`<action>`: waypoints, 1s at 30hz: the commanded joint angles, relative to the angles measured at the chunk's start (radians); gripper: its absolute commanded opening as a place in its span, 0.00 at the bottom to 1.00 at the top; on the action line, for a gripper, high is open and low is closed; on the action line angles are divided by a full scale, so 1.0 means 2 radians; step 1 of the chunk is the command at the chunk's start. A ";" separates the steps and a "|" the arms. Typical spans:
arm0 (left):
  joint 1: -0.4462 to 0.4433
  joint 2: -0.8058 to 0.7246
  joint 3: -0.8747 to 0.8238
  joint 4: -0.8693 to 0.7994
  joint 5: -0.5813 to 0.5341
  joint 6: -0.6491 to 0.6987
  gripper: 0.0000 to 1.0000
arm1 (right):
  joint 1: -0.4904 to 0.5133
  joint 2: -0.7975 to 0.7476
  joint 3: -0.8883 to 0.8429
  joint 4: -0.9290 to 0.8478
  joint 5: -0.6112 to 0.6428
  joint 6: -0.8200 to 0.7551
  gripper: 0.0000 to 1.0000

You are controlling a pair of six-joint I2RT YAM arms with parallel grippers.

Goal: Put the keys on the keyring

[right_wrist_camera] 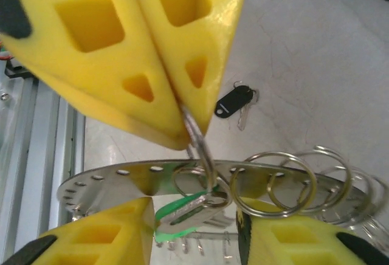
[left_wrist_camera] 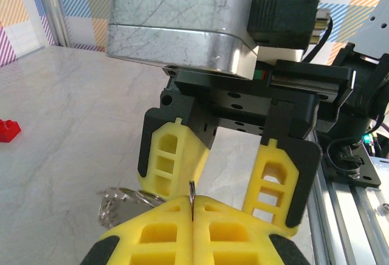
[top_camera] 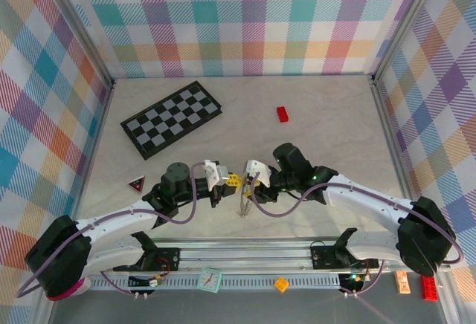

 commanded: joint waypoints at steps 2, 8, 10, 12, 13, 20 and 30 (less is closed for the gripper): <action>-0.003 -0.002 0.002 0.039 0.007 -0.003 0.00 | 0.003 0.002 -0.009 0.051 0.006 0.008 0.31; -0.004 0.002 0.001 0.044 0.003 -0.005 0.00 | 0.003 -0.004 -0.014 0.050 0.010 0.007 0.17; -0.003 0.001 0.001 0.044 -0.002 -0.005 0.00 | 0.003 -0.007 -0.015 0.044 0.013 0.006 0.07; -0.004 -0.001 0.001 0.043 -0.003 -0.004 0.00 | 0.003 -0.010 -0.015 0.037 0.014 0.005 0.01; -0.003 -0.001 0.002 0.041 -0.005 -0.002 0.00 | 0.003 -0.012 -0.016 0.035 0.015 0.005 0.00; -0.004 -0.012 0.006 0.015 -0.014 0.012 0.00 | 0.003 -0.038 -0.018 0.016 0.039 -0.002 0.00; -0.004 -0.016 0.016 -0.026 -0.006 0.025 0.00 | 0.003 -0.067 -0.002 -0.010 0.061 -0.011 0.00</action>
